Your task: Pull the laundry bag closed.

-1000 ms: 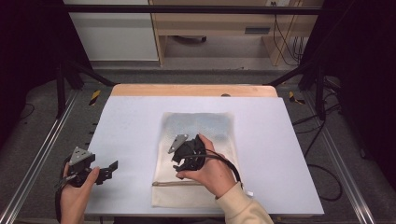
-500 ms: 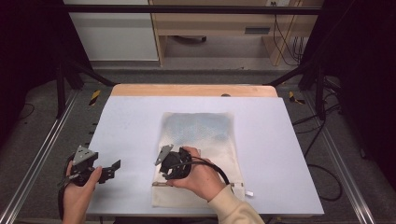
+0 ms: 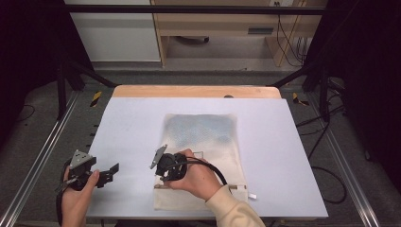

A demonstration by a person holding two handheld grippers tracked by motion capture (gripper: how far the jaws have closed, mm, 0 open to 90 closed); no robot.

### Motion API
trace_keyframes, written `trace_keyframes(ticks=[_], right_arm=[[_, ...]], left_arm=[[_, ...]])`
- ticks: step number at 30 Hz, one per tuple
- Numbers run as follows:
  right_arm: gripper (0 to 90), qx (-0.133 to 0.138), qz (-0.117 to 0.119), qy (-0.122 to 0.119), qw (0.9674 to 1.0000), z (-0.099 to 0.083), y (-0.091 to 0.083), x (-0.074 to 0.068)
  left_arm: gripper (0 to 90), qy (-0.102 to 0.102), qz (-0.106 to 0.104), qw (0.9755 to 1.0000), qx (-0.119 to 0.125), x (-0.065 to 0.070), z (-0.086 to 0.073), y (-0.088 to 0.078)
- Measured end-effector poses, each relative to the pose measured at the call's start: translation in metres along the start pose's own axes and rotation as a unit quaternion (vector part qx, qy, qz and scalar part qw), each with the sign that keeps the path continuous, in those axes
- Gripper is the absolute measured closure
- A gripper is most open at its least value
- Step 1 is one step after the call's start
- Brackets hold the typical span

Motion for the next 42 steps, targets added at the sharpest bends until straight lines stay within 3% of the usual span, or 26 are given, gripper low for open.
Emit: trace_keyframes(ticks=[1, 12, 22, 37, 38, 42], right_arm=[[60.2, 0.002, -0.002, -0.001, 1.0, 0.001, 0.002, 0.002], [66.5, 0.005, 0.008, -0.009, 0.9999, 0.001, 0.008, -0.009], [73.1, 0.007, 0.016, -0.002, 0.9998, -0.003, 0.011, -0.01], [72.0, 0.015, 0.049, 0.006, 0.9987, 0.0, 0.025, -0.022], [70.6, 0.015, 0.063, 0.004, 0.9979, 0.002, 0.027, -0.026], [70.9, -0.004, 0.061, 0.002, 0.9981, 0.001, 0.033, -0.029]], left_arm=[[6.8, 0.002, 0.001, 1.0, 0.001, 0.0, 0.001, 0.0], [7.2, 0.01, -0.02, 0.9997, -0.007, 0.009, 0.004, 0.004], [7.2, 0.008, -0.018, 0.9998, -0.005, 0.009, 0.005, 0.004], [7.4, 0.006, -0.032, 0.9995, -0.002, 0.013, 0.006, 0.003], [7.4, 0.005, -0.032, 0.9995, -0.002, 0.013, 0.006, 0.003], [7.4, 0.004, -0.041, 0.9991, -0.008, 0.014, 0.005, 0.004]])
Point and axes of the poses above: each handheld gripper's, and its own axes: y roughly forward along the jaws, z roughly out of its top, x roughly to its right, the point moved 5 cm from there along y, roughly forward along the jaws, and after that the axes turned 8 degrees about x, right-handed, at the moved point
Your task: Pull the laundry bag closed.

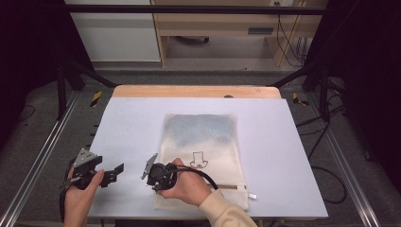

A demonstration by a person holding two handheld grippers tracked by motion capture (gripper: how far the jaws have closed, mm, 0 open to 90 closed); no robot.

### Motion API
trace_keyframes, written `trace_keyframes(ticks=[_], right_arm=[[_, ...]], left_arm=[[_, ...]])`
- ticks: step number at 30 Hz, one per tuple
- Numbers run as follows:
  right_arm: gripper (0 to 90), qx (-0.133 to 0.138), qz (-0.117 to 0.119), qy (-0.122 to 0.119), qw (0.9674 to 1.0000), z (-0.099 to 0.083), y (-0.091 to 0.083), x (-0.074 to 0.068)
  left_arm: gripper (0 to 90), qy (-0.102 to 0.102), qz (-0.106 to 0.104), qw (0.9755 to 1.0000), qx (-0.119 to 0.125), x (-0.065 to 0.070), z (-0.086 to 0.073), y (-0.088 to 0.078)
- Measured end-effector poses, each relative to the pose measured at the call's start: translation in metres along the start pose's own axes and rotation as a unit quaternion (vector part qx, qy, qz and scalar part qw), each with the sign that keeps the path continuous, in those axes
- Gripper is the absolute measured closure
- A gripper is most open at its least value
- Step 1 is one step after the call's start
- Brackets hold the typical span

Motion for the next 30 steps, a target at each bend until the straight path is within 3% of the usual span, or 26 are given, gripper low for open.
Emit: trace_keyframes(ticks=[2, 3, 7, 14, 16, 20, 21, 23, 24, 25, 26, 30], right_arm=[[71.0, -0.004, -0.001, 0.001, 1.0, -0.001, 0.002, 0.0], [76.5, -0.011, 0.001, 0.003, 0.9999, -0.002, 0.005, 0.001], [81.6, -0.012, 0.004, 0.002, 0.9999, -0.003, 0.006, 0.002], [81.8, 0.014, 0.004, 0.009, 0.9999, 0.002, -0.009, 0.002], [81.8, 0.022, 0.005, 0.011, 0.9997, 0.002, -0.011, 0.003], [81.8, 0.028, 0.006, 0.013, 0.9995, 0.003, -0.013, 0.005], [81.8, 0.028, 0.006, 0.013, 0.9995, 0.003, -0.013, 0.005], [81.8, 0.036, 0.005, 0.012, 0.9993, 0.003, -0.016, 0.006], [81.9, 0.037, 0.005, 0.01, 0.9993, 0.003, -0.017, 0.005], [81.9, 0.037, 0.005, 0.01, 0.9993, 0.003, -0.017, 0.005], [81.8, 0.039, 0.006, 0.009, 0.9992, 0.003, -0.019, 0.006], [81.8, 0.042, 0.005, 0.009, 0.9991, 0.003, -0.021, 0.006]], left_arm=[[7.4, -0.002, -0.004, 1.0, 0.0, 0.001, 0.001, 0.0], [7.5, -0.004, -0.008, 1.0, 0.001, 0.002, 0.001, -0.001], [7.7, -0.01, -0.021, 0.9997, -0.005, 0.006, -0.001, -0.003], [7.8, 0.007, -0.058, 0.9983, -0.006, 0.033, -0.009, -0.023], [10.0, 0.031, -0.088, 0.9955, -0.017, 0.05, -0.016, -0.029], [9.7, 0.051, -0.12, 0.9909, -0.033, 0.072, -0.022, -0.032], [9.2, 0.051, -0.12, 0.9909, -0.033, 0.072, -0.022, -0.032], [9.2, 0.047, -0.149, 0.9869, -0.04, 0.087, -0.024, -0.026], [9.3, 0.048, -0.157, 0.9855, -0.046, 0.093, -0.025, -0.023], [9.5, 0.048, -0.157, 0.9855, -0.046, 0.093, -0.025, -0.023], [9.4, 0.047, -0.165, 0.9837, -0.055, 0.102, -0.028, -0.018], [9.4, 0.026, -0.179, 0.9821, -0.052, 0.11, -0.027, -0.008]])
Point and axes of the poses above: each handheld gripper's, and its own axes: y roughly forward along the jaws, z roughly out of its top, x roughly to its right, the point moved 5 cm from there along y, roughly forward along the jaws, and after that the axes turned 8 degrees about x, right-handed, at the moved point
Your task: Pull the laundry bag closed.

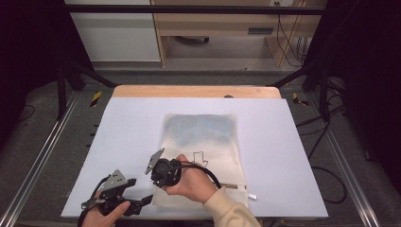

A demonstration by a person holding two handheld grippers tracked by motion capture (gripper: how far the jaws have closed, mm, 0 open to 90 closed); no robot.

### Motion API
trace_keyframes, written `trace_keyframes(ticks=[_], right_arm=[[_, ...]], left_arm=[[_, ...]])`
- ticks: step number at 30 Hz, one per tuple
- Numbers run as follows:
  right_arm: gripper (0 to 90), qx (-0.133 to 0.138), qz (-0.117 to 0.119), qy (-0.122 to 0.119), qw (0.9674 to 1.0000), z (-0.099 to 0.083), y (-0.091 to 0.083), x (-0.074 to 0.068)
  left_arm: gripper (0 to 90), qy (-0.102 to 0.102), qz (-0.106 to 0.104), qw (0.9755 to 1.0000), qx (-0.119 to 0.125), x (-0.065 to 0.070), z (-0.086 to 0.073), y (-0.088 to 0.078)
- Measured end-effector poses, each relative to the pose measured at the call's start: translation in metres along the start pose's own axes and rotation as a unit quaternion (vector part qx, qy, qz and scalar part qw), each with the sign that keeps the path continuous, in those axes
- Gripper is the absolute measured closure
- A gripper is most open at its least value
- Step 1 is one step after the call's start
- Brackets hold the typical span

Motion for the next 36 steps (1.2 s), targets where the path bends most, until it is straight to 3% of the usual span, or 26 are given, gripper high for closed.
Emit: trace_keyframes(ticks=[2, 5, 7, 22, 24, 27, 28, 30, 36], right_arm=[[81.8, 0.002, 0.002, -0.002, 1.0, 0.0, -0.001, -0.001], [81.8, 0.004, 0.0, -0.001, 1.0, 0.001, -0.003, -0.001], [81.8, 0.004, -0.002, -0.005, 1.0, 0.001, -0.004, -0.001], [81.9, 0.007, -0.002, -0.013, 0.9999, 0.003, -0.005, -0.001], [81.9, 0.003, -0.004, -0.01, 0.9999, 0.003, -0.005, -0.003], [81.9, 0.003, -0.003, -0.01, 0.9999, 0.002, -0.004, -0.004], [81.9, 0.001, -0.004, -0.011, 0.9999, 0.002, -0.005, -0.004], [81.9, 0.002, -0.002, -0.013, 0.9999, 0.002, -0.005, -0.004], [81.9, 0.003, -0.001, -0.016, 0.9999, 0.003, -0.004, -0.003]], left_arm=[[11.8, -0.016, -0.003, 0.9998, 0.01, 0.001, 0.002, 0.004], [16.3, -0.018, -0.011, 0.9998, 0.004, 0.001, 0.003, 0.011], [17.9, -0.031, -0.034, 0.999, 0.0, 0.002, 0.002, 0.015], [35.4, -0.046, -0.084, 0.995, -0.026, 0.003, -0.003, 0.033], [38.9, -0.064, -0.098, 0.9927, -0.028, 0.003, -0.005, 0.035], [41.5, -0.063, -0.1, 0.9925, -0.03, 0.003, -0.005, 0.036], [44.0, -0.074, -0.109, 0.9908, -0.027, 0.003, -0.004, 0.037], [44.6, -0.074, -0.108, 0.9911, -0.026, 0.001, -0.004, 0.037], [48.2, -0.095, -0.137, 0.9857, -0.027, -0.001, -0.006, 0.041]])
Point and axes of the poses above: each handheld gripper's, and its own axes: y roughly forward along the jaws, z roughly out of its top, x roughly to its right, the point moved 5 cm from there along y, roughly forward along the jaws, and after that the axes turned 8 degrees about x, right-handed, at the moved point
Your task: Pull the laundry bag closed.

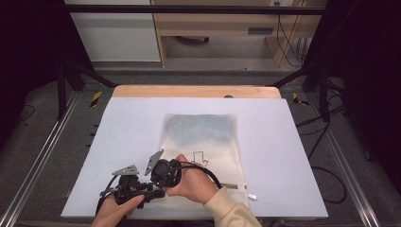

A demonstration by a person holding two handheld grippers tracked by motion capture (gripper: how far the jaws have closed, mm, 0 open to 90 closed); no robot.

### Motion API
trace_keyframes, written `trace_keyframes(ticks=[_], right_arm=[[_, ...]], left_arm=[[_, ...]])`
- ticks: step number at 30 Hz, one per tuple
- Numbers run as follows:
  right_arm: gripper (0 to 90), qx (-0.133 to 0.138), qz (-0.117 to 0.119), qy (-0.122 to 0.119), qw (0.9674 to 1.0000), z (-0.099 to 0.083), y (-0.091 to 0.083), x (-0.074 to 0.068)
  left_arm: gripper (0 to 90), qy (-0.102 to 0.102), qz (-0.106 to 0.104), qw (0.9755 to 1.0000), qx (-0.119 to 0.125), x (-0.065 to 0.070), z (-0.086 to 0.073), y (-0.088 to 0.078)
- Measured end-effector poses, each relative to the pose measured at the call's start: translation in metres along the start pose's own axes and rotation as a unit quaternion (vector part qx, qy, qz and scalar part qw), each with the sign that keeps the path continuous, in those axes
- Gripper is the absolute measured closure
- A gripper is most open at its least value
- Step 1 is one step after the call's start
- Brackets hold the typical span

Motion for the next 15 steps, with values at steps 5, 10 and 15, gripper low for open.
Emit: trace_keyframes(ticks=[5, 10, 15], right_arm=[[81.9, 0.003, 0.0, 0.004, 1.0, 0.0004, 0.0, -0.0002], [81.9, 0.006, -0.001, 0.007, 1.0, 0.0008, -0.0022, 0.0003], [81.9, 0.011, 0.001, 0.008, 0.9999, 0.0009, -0.0035, 0.0014]], left_arm=[[47.4, -0.001, -0.002, 1.0, 0.0, 0.002, -0.0007, 0.0067], [51.2, 0.001, -0.012, 0.9999, -0.002, 0.0, 0.0017, 0.0084], [56.0, -0.001, -0.019, 0.9998, -0.001, -0.0011, 0.003, 0.007]])
Point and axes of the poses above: each handheld gripper's, and its own axes: y roughly forward along the jaws, z roughly out of its top, x roughly to its right, the point moved 5 cm from there along y, roughly forward along the jaws, and after that the axes turned 8 degrees about x, right-handed, at the moved point
